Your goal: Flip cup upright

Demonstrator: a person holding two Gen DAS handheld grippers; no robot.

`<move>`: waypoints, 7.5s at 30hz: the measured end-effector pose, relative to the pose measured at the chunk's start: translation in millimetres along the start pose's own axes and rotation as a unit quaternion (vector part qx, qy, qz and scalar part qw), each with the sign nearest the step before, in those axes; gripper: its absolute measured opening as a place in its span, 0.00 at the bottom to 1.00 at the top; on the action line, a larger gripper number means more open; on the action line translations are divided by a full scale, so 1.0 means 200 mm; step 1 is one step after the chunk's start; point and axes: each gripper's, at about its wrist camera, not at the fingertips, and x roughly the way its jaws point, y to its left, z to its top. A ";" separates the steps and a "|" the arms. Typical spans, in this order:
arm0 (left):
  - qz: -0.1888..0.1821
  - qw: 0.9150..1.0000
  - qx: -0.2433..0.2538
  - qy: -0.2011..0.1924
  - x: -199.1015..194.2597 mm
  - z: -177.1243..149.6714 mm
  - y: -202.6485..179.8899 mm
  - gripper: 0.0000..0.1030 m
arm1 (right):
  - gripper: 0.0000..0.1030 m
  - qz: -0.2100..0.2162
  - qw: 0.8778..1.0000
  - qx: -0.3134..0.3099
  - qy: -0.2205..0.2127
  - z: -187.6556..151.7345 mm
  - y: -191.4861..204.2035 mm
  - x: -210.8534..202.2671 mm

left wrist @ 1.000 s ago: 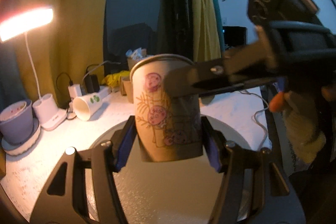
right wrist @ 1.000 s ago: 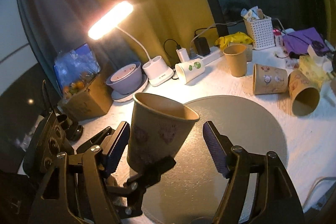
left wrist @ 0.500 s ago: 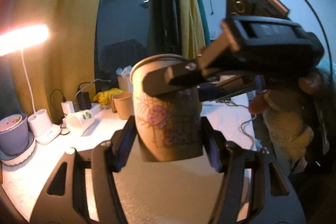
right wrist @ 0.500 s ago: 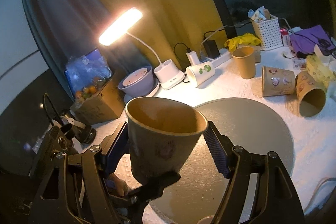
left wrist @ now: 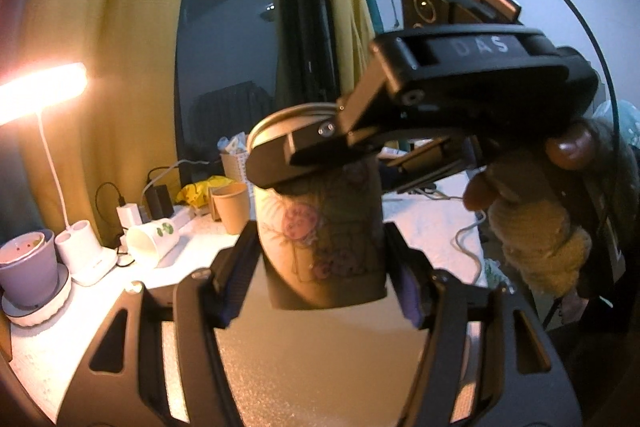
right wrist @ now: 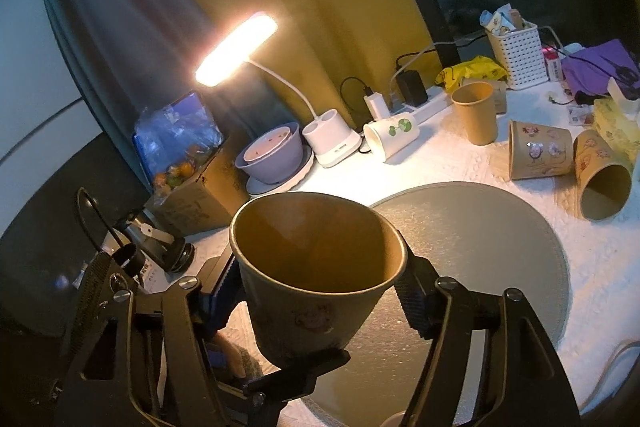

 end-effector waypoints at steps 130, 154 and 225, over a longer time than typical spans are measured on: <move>0.118 0.978 -0.160 0.070 0.03 0.00 0.42 0.85 | 0.73 -0.259 0.952 -0.158 -0.044 -0.17 0.01 0.00; 0.136 0.982 -0.129 -0.025 -0.18 0.15 0.37 0.93 | 0.73 -0.277 0.937 -0.182 -0.109 -0.13 0.14 -0.18; 0.136 0.981 -0.138 0.001 -0.12 0.12 0.38 0.93 | 0.73 -0.275 0.941 -0.176 -0.089 -0.12 0.10 -0.12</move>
